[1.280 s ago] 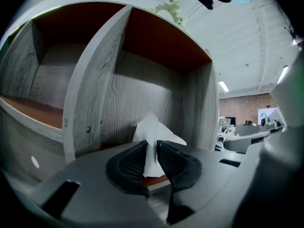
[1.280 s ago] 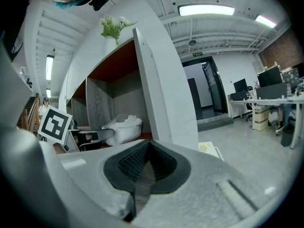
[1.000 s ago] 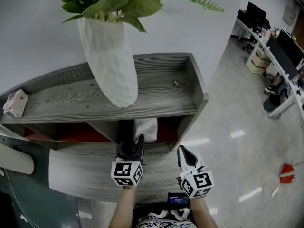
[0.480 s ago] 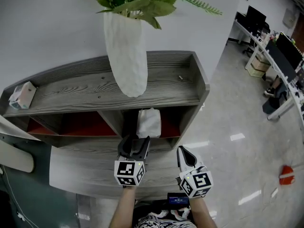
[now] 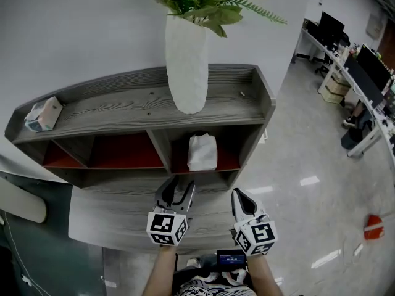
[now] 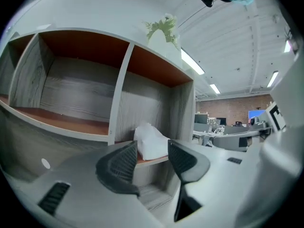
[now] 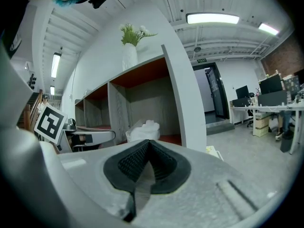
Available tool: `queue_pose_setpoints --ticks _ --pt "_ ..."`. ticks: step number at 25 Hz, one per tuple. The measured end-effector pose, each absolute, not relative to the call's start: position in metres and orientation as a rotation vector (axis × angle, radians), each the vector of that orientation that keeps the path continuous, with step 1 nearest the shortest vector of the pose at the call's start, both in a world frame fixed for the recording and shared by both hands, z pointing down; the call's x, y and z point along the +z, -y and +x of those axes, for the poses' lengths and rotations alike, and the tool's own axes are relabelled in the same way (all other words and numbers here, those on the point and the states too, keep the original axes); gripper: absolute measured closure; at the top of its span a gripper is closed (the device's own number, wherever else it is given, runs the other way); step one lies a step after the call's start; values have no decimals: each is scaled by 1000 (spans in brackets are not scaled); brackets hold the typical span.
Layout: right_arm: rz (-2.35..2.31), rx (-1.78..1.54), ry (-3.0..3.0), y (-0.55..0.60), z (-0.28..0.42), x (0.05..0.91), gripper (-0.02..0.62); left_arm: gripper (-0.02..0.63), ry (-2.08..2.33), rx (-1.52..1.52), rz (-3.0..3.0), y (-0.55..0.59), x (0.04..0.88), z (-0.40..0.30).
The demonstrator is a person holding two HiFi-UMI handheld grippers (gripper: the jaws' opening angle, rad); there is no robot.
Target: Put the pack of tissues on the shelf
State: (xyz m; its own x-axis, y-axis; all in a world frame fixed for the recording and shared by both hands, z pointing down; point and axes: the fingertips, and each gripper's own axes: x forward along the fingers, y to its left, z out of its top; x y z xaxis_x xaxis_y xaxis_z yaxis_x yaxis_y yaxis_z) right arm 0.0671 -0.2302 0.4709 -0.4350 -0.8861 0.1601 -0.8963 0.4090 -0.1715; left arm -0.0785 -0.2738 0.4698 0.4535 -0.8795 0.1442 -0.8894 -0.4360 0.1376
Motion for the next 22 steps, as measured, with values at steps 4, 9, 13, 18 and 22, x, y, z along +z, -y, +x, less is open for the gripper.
queue_pose_setpoints --ticks 4,9,13,18,22 --pt "1652 336 2574 214 60 471 591 451 1538 38 2507 255 461 -90" --pt "1680 292 2564 195 51 462 591 570 1515 6 2520 231 451 -100" --pt "1691 272 2559 177 46 456 591 591 1481 -11 2519 215 449 -103" --pt "1692 243 2552 161 42 455 591 598 1467 -17 2539 202 448 -105" --pt "1705 215 2548 154 40 452 591 599 1455 -25 2541 198 449 -107"
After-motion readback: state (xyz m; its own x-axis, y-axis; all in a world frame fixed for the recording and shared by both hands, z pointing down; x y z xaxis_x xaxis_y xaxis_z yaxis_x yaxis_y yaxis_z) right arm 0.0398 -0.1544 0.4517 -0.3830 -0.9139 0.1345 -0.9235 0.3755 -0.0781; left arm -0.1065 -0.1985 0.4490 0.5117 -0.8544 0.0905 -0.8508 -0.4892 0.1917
